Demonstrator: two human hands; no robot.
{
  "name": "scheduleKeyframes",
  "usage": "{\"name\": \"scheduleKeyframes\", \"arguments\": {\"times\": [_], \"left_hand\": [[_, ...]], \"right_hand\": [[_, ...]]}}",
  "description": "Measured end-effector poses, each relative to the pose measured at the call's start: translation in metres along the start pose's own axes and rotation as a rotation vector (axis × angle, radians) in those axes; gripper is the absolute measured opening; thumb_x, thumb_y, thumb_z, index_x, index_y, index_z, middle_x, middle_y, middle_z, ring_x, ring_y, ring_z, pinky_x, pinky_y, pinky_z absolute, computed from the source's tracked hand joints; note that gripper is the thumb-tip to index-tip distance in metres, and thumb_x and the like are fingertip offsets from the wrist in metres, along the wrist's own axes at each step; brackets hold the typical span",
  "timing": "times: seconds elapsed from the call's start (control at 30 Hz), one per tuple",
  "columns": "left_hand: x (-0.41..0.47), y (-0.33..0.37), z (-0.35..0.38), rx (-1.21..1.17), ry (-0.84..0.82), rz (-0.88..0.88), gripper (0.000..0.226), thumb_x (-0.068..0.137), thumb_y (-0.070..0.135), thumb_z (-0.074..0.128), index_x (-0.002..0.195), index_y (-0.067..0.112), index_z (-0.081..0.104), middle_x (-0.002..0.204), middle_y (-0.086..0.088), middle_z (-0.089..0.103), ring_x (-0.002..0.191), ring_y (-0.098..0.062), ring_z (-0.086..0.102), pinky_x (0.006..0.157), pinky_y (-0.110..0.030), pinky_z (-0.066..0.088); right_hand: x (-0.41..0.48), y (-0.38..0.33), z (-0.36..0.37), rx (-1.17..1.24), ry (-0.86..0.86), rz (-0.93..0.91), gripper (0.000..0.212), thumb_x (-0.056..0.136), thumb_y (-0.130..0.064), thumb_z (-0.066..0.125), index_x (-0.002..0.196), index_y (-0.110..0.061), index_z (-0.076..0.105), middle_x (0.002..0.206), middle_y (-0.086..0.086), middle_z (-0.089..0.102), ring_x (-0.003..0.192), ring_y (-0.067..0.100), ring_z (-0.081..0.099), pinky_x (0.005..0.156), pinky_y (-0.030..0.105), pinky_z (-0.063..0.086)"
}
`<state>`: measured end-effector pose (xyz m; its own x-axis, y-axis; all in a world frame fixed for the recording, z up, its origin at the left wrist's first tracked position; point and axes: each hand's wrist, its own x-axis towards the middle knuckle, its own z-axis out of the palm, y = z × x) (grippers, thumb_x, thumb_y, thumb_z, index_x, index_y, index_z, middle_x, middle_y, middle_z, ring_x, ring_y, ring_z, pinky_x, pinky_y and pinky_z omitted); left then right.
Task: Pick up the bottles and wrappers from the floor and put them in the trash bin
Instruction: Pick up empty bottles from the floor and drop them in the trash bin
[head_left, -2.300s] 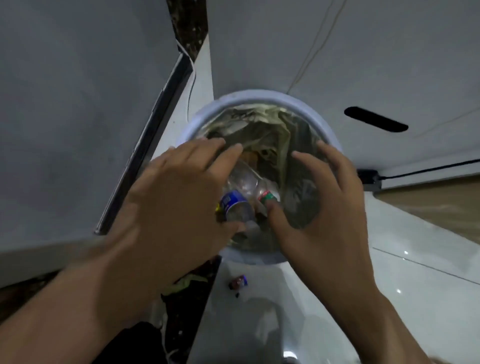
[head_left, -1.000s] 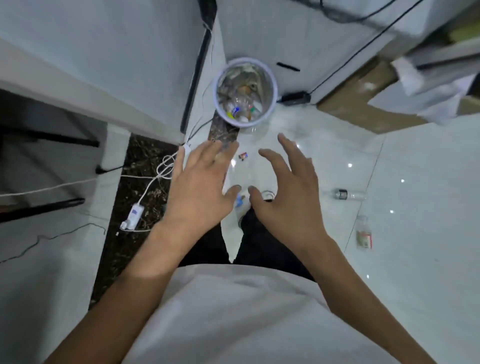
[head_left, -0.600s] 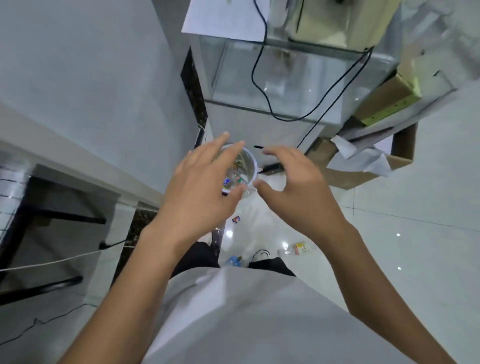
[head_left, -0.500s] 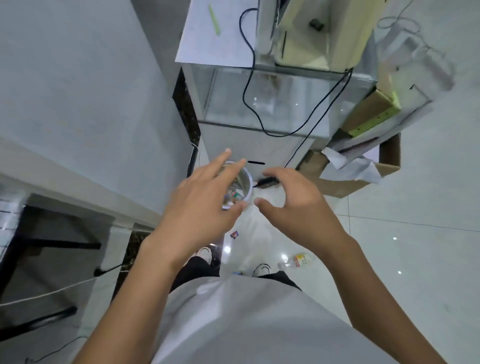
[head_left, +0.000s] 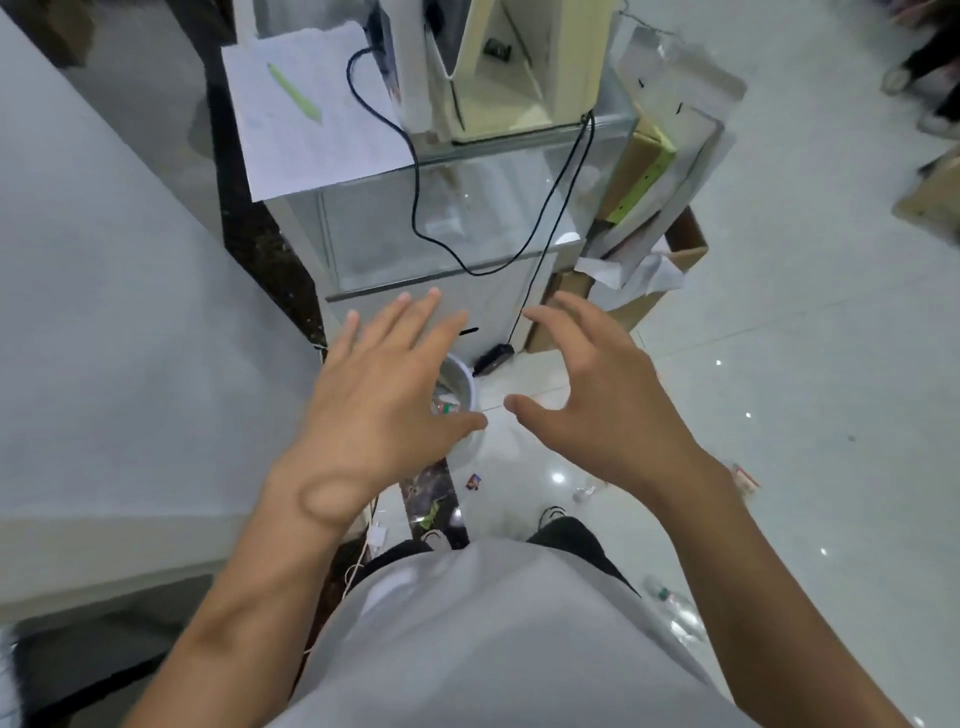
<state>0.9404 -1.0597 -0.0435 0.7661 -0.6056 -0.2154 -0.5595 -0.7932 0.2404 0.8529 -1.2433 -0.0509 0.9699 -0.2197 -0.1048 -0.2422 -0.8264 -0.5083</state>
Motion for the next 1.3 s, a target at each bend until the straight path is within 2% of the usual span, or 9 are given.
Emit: {"name": "scheduleKeyframes", "arguments": {"times": [0.07,0.13,0.23,0.37,0.53,0.8,1.1,1.3], "left_hand": [[0.002,-0.006,0.006,0.045,-0.058,0.064,0.103,0.076,0.076,0.061,0.157,0.043,0.006,0.167,0.014,-0.007,0.153,-0.011,-0.009,0.124,-0.047,-0.006],[0.001,-0.01,0.014,0.114,-0.177,0.167,0.11,0.073,0.08,0.059,0.155,0.046,-0.005,0.165,0.015,-0.019,0.152,-0.012,-0.018,0.122,-0.051,-0.01],[0.0,-0.001,0.023,0.21,-0.299,0.337,0.112,0.074,0.084,0.052,0.151,0.048,-0.021,0.159,0.015,-0.034,0.15,-0.015,-0.026,0.121,-0.055,-0.011],[0.009,0.028,0.032,0.274,-0.351,0.507,0.106,0.079,0.086,0.041,0.149,0.046,-0.028,0.158,0.012,-0.037,0.148,-0.015,-0.029,0.121,-0.056,-0.011],[0.016,0.071,0.037,0.301,-0.379,0.67,0.104,0.08,0.084,0.043,0.15,0.047,-0.026,0.159,0.014,-0.034,0.149,-0.014,-0.027,0.121,-0.052,-0.014],[0.012,0.147,0.05,0.367,-0.406,0.845,0.103,0.082,0.079,0.048,0.15,0.049,-0.023,0.157,0.015,-0.037,0.149,-0.012,-0.027,0.121,-0.051,-0.013],[-0.003,0.266,0.079,0.48,-0.407,1.101,0.104,0.083,0.078,0.048,0.148,0.05,-0.027,0.153,0.016,-0.044,0.148,-0.01,-0.028,0.121,-0.049,-0.015],[-0.021,0.357,0.107,0.594,-0.396,1.297,0.103,0.084,0.079,0.045,0.15,0.045,-0.026,0.157,0.011,-0.04,0.15,-0.015,-0.023,0.122,-0.052,-0.009]], "right_hand": [[-0.015,-0.003,0.011,-0.065,-0.046,0.094,0.077,0.087,-0.055,0.065,0.153,-0.038,0.03,0.165,-0.005,0.019,0.153,0.018,0.012,0.124,0.05,0.015],[-0.035,-0.003,0.022,-0.069,-0.131,0.239,0.071,0.092,-0.058,0.054,0.153,-0.045,0.021,0.167,-0.01,0.007,0.155,0.015,-0.004,0.124,0.052,-0.005],[-0.072,0.003,0.03,-0.048,-0.18,0.416,0.068,0.095,-0.06,0.046,0.154,-0.048,0.014,0.168,-0.013,-0.004,0.153,0.012,-0.015,0.12,0.052,-0.016],[-0.112,0.01,0.029,-0.011,-0.07,0.582,0.07,0.096,-0.061,0.045,0.155,-0.048,0.01,0.167,-0.013,-0.01,0.153,0.013,-0.017,0.12,0.054,-0.015],[-0.15,0.016,0.022,0.044,0.091,0.731,0.069,0.097,-0.061,0.045,0.155,-0.047,0.011,0.167,-0.013,-0.008,0.153,0.012,-0.014,0.12,0.051,-0.015],[-0.212,0.043,0.012,0.14,0.189,0.914,0.068,0.097,-0.062,0.041,0.155,-0.048,0.009,0.166,-0.016,-0.012,0.152,0.01,-0.02,0.122,0.05,-0.016],[-0.296,0.088,-0.001,0.254,0.341,1.088,0.079,0.092,-0.059,0.055,0.156,-0.047,0.008,0.165,-0.017,-0.015,0.151,0.008,-0.023,0.121,0.046,-0.019],[-0.353,0.127,-0.005,0.32,0.416,1.225,0.082,0.092,-0.059,0.057,0.156,-0.046,0.007,0.166,-0.015,-0.016,0.151,0.011,-0.023,0.12,0.047,-0.018]]}}
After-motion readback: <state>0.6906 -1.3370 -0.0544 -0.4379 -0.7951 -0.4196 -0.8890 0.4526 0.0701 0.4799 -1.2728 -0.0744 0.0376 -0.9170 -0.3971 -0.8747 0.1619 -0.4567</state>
